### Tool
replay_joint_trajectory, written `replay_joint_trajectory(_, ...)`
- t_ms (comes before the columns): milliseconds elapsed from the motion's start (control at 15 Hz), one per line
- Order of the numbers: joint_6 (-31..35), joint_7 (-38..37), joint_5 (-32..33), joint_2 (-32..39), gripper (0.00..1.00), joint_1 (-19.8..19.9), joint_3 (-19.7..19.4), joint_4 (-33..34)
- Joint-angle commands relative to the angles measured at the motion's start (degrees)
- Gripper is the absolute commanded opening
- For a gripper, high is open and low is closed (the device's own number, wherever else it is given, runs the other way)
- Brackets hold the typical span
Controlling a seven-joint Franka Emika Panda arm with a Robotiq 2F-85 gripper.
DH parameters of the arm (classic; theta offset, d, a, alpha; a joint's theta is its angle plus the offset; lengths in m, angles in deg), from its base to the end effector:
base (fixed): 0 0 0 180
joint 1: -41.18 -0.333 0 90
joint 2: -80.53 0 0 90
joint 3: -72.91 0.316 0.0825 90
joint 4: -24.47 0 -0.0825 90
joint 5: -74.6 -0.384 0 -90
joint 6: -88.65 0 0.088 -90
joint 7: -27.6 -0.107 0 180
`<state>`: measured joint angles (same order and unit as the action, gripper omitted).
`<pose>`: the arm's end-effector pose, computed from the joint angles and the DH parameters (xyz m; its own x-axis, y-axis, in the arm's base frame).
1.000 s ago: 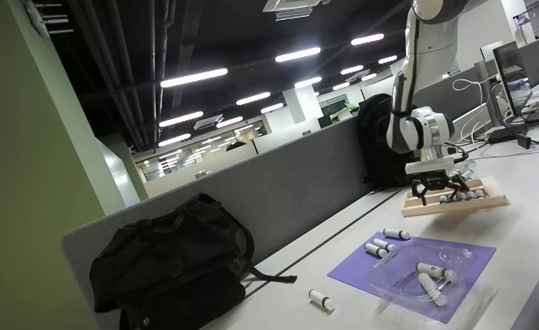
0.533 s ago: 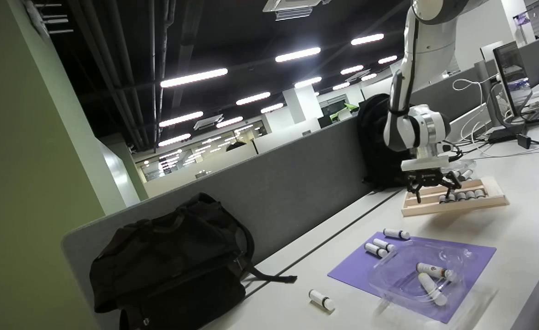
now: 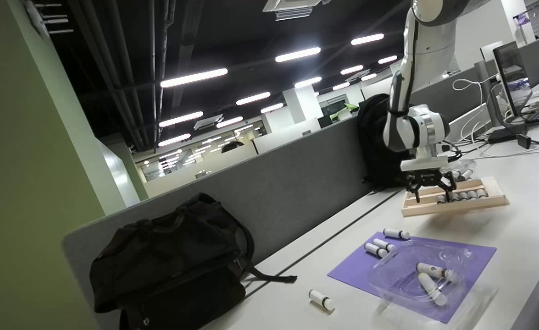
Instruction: Remove four bottles from the tray and place them on the table
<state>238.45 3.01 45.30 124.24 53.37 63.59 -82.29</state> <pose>0.5792 -0.2373 0.1083 0.3637 -0.9288 -0.0716 -0.9270 -0.3532 -0.1266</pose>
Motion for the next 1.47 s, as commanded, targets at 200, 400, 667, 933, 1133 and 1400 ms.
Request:
replay_joint_trajectory(200, -0.7, -1.2, 1.1, 1.4, 0.6, 0.3, 0.3, 1.6)
replay_joint_trajectory(400, -2.2, -1.5, 1.6, 0.9, 0.39, 0.2, 0.0, 2.1)
replay_joint_trajectory(667, -6.2, 1.1, 7.0, -0.6, 0.11, -0.5, -1.7, 2.2)
replay_joint_trajectory(933, -5.3, 6.3, 14.2, -3.9, 0.07, -1.6, -2.5, 0.1)
replay_joint_trajectory(1133, -2.9, 10.2, 19.5, -10.1, 0.07, -3.2, -3.3, -2.5)
replay_joint_trajectory(1400, -2.0, 16.1, 22.4, -17.5, 0.07, -4.4, 0.0, -3.4)
